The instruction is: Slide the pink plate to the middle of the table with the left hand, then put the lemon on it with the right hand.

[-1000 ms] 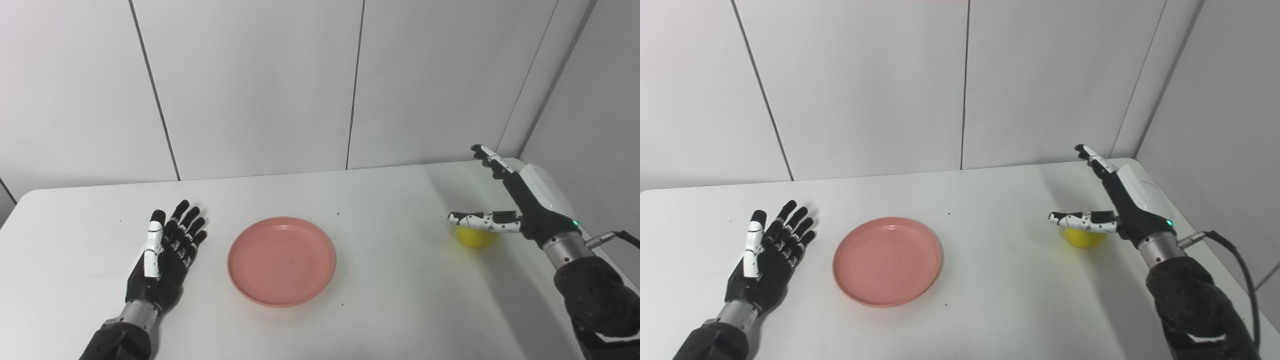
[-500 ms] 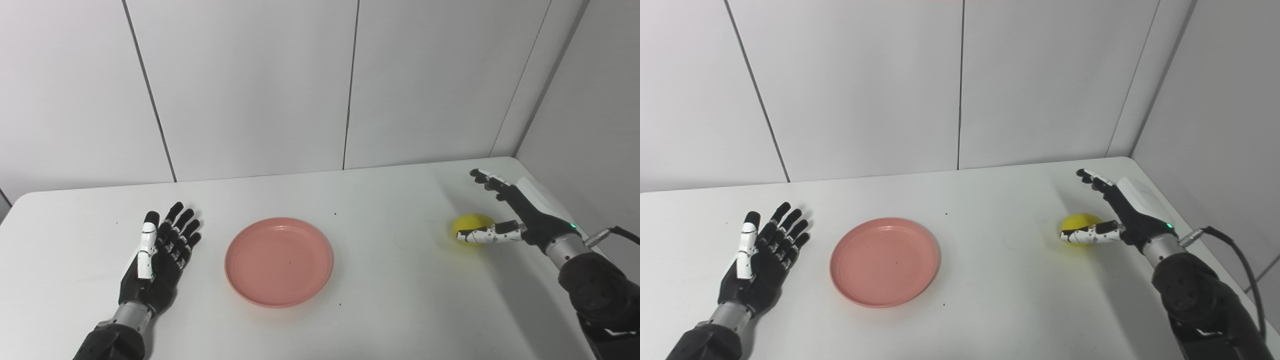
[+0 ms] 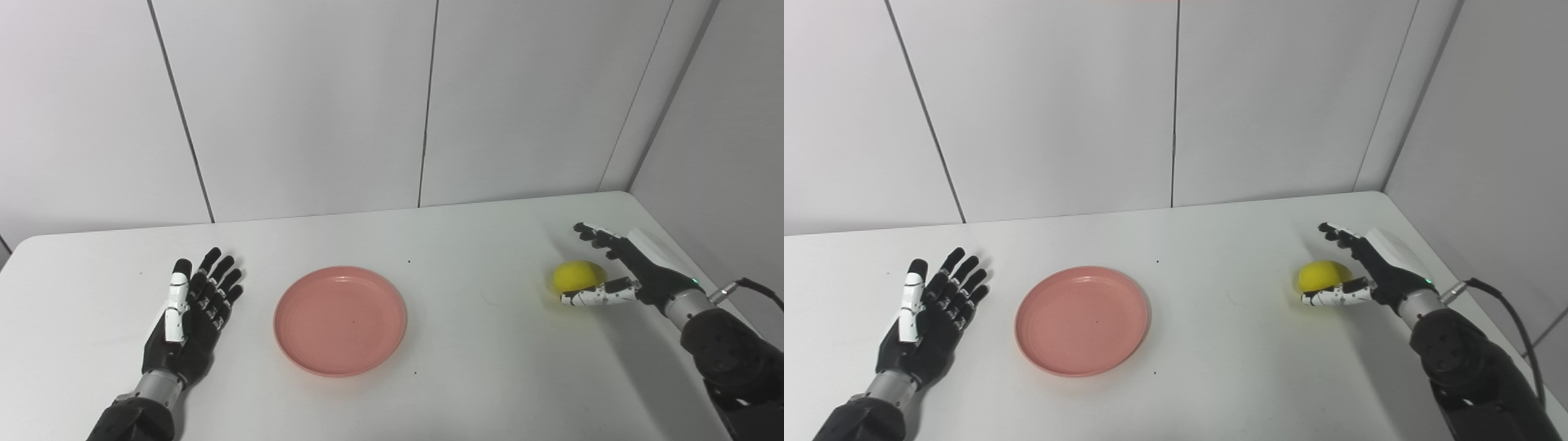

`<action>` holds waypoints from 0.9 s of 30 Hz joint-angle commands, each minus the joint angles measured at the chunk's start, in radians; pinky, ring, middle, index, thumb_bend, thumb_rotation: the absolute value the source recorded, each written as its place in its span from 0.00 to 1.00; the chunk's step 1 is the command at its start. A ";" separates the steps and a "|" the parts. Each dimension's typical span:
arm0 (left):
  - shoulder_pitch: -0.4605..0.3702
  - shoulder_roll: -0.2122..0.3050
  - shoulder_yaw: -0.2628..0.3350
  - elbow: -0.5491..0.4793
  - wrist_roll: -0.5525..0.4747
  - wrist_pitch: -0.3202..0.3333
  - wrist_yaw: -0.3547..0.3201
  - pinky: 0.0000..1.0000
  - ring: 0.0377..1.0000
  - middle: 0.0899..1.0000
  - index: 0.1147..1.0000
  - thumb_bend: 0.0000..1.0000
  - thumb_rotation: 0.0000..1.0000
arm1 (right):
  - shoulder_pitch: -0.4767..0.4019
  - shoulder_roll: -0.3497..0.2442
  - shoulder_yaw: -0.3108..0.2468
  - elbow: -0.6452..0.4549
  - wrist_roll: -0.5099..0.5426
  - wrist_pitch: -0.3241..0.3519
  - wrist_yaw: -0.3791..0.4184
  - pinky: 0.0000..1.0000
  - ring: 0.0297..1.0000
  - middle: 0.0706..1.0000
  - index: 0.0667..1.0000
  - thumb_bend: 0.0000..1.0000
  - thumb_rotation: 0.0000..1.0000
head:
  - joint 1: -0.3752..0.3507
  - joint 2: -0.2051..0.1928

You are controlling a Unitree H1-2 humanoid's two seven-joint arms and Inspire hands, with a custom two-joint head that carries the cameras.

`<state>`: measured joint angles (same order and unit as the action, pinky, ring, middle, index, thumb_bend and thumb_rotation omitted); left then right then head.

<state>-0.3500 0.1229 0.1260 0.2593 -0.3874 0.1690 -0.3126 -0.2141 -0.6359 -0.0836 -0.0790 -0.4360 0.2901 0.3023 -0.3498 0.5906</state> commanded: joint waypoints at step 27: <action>-0.006 0.013 -0.001 -0.015 0.004 0.015 0.003 1.00 0.97 0.98 0.96 0.57 1.00 | -0.092 -0.069 0.059 0.139 0.030 -0.077 -0.024 0.82 0.85 0.85 0.85 1.00 0.27 | 0.006 0.007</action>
<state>-0.3496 0.1255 0.1273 0.2561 -0.3870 0.1735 -0.3125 -0.2601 -0.6658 -0.0134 0.0672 -0.4059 0.2624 0.2994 -0.3436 0.5983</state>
